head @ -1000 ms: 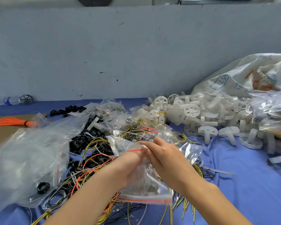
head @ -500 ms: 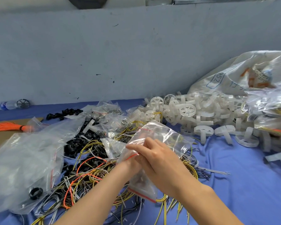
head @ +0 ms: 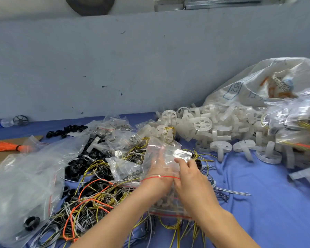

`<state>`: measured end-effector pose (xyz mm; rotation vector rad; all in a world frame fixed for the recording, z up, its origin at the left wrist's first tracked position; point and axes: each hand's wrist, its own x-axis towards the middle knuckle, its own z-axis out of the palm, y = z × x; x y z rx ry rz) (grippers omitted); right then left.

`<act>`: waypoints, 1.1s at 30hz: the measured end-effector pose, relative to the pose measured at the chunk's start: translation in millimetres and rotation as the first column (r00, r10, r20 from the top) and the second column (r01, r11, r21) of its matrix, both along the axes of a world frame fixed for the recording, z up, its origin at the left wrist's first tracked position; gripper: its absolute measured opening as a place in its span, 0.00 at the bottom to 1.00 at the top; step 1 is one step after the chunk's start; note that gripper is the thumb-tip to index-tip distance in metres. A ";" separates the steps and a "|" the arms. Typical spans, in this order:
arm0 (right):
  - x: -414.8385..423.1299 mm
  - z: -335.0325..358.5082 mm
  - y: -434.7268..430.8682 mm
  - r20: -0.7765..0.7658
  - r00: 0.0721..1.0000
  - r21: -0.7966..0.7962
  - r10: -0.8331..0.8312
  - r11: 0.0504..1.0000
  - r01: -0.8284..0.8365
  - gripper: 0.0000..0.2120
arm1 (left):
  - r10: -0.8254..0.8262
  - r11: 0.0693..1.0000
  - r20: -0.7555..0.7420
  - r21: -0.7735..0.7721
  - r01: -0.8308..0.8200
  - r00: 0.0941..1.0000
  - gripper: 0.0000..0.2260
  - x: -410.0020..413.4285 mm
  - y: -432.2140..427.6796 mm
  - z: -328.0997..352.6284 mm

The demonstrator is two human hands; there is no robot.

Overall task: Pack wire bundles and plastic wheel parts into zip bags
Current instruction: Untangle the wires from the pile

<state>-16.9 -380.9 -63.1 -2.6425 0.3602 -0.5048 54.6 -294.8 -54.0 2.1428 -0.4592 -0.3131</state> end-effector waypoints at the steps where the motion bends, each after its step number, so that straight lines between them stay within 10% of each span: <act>1: 1.5 -2.2 -2.5 -0.038 0.999 0.006 -0.005 1.000 0.005 0.21 | -0.087 0.989 0.116 0.132 0.072 0.989 0.17 -6.8 4.2 -6.2; 4: 4.3 -6.0 -7.8 -0.114 0.993 0.051 0.020 0.999 -0.014 0.21 | -0.233 0.948 0.355 0.292 0.129 0.905 0.28 -28.9 27.1 -25.4; 8: 2.6 -4.0 -7.2 -0.123 0.991 0.090 0.054 0.995 -0.043 0.23 | -0.360 0.865 0.318 0.466 0.186 0.877 0.43 -50.3 42.3 -43.2; 11: 1.2 -0.5 -8.5 -0.174 0.982 0.082 0.072 0.995 -0.058 0.26 | -0.332 0.862 0.448 0.501 0.074 0.830 0.37 -48.7 37.3 -41.5; 16: -1.7 4.7 -18.8 -0.100 0.984 0.223 0.148 0.967 -0.123 0.20 | 0.050 0.997 0.195 -0.063 -0.039 0.980 0.11 -28.6 34.4 -22.0; 20: 4.5 3.5 -18.5 -0.013 0.998 0.219 0.055 0.974 -0.051 0.15 | 0.080 0.669 -0.349 -0.676 -0.310 0.934 0.13 -27.5 26.6 0.1; 23: 5.6 3.8 -6.8 0.067 0.995 0.195 0.078 0.977 -0.089 0.14 | 0.053 0.579 -0.317 -0.763 -0.288 0.947 0.12 -27.6 17.8 5.0; 25: 3.9 4.6 -1.7 0.117 0.984 0.169 0.135 0.974 -0.153 0.16 | 0.138 0.806 0.047 -0.586 -0.085 0.989 0.11 -21.7 15.9 -0.4; 27: 1.5 5.7 -2.6 0.122 0.983 0.145 0.138 0.977 -0.155 0.23 | -0.003 0.999 0.557 -0.039 0.029 0.830 0.10 -13.5 16.9 -4.6; 30: -4.5 7.8 -4.5 0.129 0.987 0.023 0.098 0.995 -0.102 0.30 | -0.483 0.721 0.699 0.659 -0.214 0.528 0.23 -5.0 15.2 -1.9; 33: -6.0 10.0 2.2 0.162 0.979 -0.110 0.120 0.989 -0.103 0.29 | -0.598 0.478 0.557 0.825 -0.302 0.577 0.24 2.2 7.2 4.7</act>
